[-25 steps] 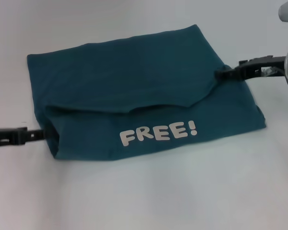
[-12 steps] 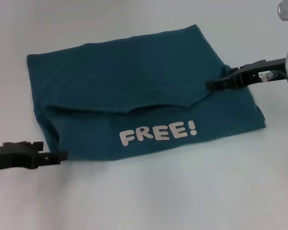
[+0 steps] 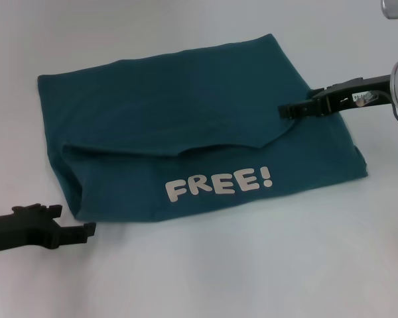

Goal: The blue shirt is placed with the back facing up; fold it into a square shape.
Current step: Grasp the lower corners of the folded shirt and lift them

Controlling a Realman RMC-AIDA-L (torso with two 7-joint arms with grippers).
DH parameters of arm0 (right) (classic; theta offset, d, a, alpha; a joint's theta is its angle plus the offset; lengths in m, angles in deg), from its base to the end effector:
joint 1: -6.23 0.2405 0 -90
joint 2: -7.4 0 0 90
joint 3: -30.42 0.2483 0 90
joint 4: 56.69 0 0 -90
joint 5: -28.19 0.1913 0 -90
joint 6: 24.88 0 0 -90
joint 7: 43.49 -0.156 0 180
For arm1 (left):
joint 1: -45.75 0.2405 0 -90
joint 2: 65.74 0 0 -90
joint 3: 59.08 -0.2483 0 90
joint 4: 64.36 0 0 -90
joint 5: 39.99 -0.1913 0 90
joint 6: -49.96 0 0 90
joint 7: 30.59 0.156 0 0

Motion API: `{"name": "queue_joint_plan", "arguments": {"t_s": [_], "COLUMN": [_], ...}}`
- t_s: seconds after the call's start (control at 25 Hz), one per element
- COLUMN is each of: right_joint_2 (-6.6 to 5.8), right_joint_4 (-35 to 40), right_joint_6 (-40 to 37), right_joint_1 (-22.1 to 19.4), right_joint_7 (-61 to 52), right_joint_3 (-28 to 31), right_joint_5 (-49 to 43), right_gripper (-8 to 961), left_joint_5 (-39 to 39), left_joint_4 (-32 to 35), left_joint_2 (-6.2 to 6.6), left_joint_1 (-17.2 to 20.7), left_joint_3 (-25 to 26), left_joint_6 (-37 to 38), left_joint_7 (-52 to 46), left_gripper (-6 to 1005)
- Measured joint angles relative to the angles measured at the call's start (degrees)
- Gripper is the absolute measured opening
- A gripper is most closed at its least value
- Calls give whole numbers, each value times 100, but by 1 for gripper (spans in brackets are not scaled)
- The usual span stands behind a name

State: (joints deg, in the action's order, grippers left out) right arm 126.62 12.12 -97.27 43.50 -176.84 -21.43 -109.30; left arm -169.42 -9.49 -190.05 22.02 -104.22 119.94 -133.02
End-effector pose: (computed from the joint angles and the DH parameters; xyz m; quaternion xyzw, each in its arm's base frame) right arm 0.1919 0.4046 0.0569 -0.8756 0.3651 0.0783 0.3063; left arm -0.2898 0.3281 -0.0026 -0.8905 -0.3619 -0.0835 0.2627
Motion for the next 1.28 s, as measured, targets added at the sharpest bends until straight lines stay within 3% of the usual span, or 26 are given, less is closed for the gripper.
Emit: {"name": "queue_joint_plan", "arguments": {"t_s": [0.24,0.92,1.16,1.28], "right_joint_2": [22,31,32,31], "right_joint_4": [-62,-237,-237,-239], "right_joint_6": [76,233,299,321], "right_joint_1": [9,52,51,54], "right_joint_7": [21,14,5,9], "right_joint_3": [0,-33,-51,-36], "right_joint_5": [8,30,35,37], "right_gripper": [917,915,916,915], "left_joint_5": [136,397,416,419], "left_joint_4": [-302,-678,-697,-697], "left_joint_2": [-24,-12,-11,-13], "left_joint_1": [-35,-217,-235,-240], "left_joint_3": [-529,-1069,-1138,-1178], "left_joint_6": [-816,-1928,-1919,-1901], "left_joint_7": [117,157,179,190], "left_gripper": [937,937,791,654]}}
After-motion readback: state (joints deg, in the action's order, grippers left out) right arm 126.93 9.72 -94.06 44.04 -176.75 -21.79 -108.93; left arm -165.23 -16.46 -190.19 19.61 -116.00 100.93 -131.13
